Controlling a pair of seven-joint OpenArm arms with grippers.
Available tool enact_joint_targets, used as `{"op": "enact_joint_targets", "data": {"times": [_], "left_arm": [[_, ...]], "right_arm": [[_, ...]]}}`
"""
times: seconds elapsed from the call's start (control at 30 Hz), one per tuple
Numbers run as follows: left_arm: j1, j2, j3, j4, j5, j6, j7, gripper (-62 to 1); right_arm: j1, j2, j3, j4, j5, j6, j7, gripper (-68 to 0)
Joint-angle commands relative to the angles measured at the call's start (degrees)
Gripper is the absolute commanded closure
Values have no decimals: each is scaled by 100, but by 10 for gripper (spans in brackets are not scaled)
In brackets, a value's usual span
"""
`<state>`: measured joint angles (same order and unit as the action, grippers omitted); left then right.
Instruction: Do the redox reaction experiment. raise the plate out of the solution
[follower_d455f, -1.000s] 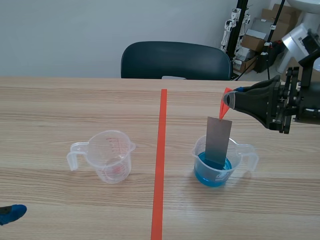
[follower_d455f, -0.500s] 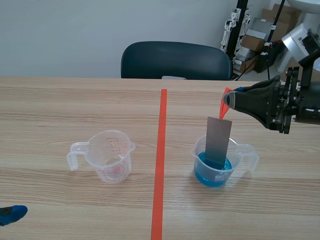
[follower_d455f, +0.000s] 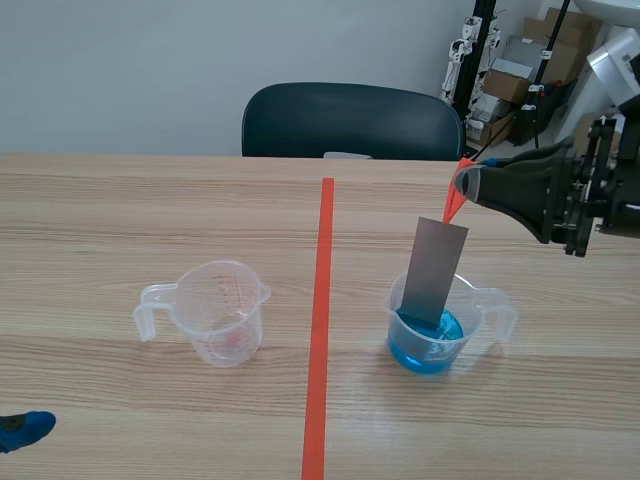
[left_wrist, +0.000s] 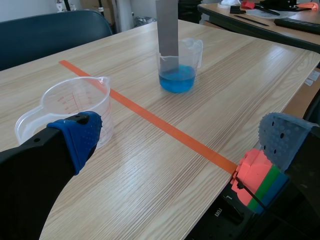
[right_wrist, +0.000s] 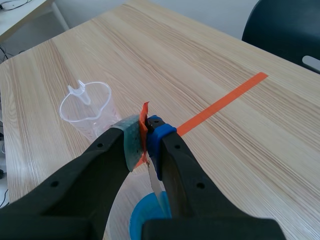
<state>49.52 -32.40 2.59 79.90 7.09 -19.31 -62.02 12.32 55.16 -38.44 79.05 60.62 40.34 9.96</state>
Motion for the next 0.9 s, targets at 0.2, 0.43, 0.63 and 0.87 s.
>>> {"op": "enact_joint_targets", "data": {"times": [0.2, 0.43, 0.63, 0.87], "left_arm": [[-2, 31, -4, 61, -39, -11, -98, -623], [-74, 31, -4, 61, -37, -11, -92, -623], [-219, 31, -4, 63, -42, -13, -96, -623], [-632, 107, -4, 61, -63, -149, 157, -583]], "right_arm": [[87, 323, 326, 337, 70, 238, 90, -2], [103, 581, 330, 634, 197, 238, 92, -2], [103, 780, 330, 844, 201, 238, 240, -2], [105, 1086, 330, 1093, 354, 238, 334, -2]]}}
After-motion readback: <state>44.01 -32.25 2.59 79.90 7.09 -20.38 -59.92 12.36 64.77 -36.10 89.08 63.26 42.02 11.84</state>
